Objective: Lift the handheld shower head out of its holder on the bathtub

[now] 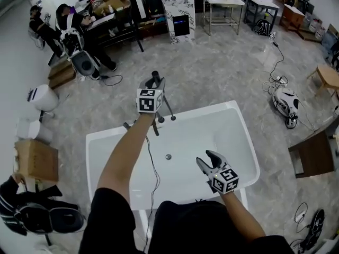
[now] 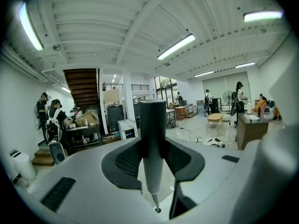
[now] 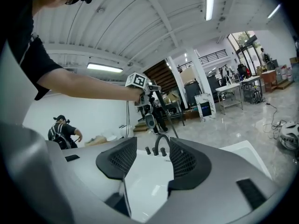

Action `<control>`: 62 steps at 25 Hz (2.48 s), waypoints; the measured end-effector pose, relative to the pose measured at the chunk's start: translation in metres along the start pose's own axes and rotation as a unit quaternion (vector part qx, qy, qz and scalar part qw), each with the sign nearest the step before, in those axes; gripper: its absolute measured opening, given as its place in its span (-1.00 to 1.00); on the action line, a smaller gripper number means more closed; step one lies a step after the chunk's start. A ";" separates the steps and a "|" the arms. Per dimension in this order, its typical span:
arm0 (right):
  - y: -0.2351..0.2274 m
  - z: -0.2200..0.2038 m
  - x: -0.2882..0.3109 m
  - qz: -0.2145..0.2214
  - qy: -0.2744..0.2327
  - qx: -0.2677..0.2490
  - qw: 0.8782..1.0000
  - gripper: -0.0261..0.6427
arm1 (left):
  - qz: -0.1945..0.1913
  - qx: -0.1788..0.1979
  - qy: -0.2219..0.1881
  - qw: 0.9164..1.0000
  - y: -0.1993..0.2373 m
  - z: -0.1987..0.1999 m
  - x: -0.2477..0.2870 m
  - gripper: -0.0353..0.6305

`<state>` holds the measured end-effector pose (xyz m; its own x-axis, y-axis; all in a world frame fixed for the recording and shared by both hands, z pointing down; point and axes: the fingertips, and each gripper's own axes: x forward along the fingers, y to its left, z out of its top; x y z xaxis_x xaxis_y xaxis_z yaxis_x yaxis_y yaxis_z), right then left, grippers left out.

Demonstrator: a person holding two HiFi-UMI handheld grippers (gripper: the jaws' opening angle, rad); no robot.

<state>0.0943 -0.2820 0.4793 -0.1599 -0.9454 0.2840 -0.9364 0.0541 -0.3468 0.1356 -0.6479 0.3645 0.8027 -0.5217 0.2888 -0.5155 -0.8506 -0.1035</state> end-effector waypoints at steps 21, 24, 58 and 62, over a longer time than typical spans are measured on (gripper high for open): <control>0.028 0.070 -0.024 -0.012 -0.078 -0.075 0.994 -0.89 | 0.012 0.033 -0.075 0.997 -0.001 0.111 -0.090 -0.50; 0.029 0.070 -0.029 -0.020 -0.080 -0.089 0.993 -0.90 | 0.013 0.035 -0.075 0.996 -0.006 0.112 -0.094 -0.50; 0.023 0.067 -0.040 -0.069 -0.084 -0.106 0.988 -0.93 | 0.006 0.050 -0.046 0.998 -0.019 0.082 -0.085 -0.50; 0.022 0.064 -0.034 -0.067 -0.081 -0.108 0.989 -0.93 | 0.007 0.049 -0.043 0.998 -0.015 0.079 -0.079 -0.50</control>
<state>0.0995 -0.2689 0.4047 0.0057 -0.9869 0.1612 -0.9933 -0.0241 -0.1127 0.1033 -0.5992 0.2685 0.8205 -0.5334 0.2053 -0.4980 -0.8435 -0.2014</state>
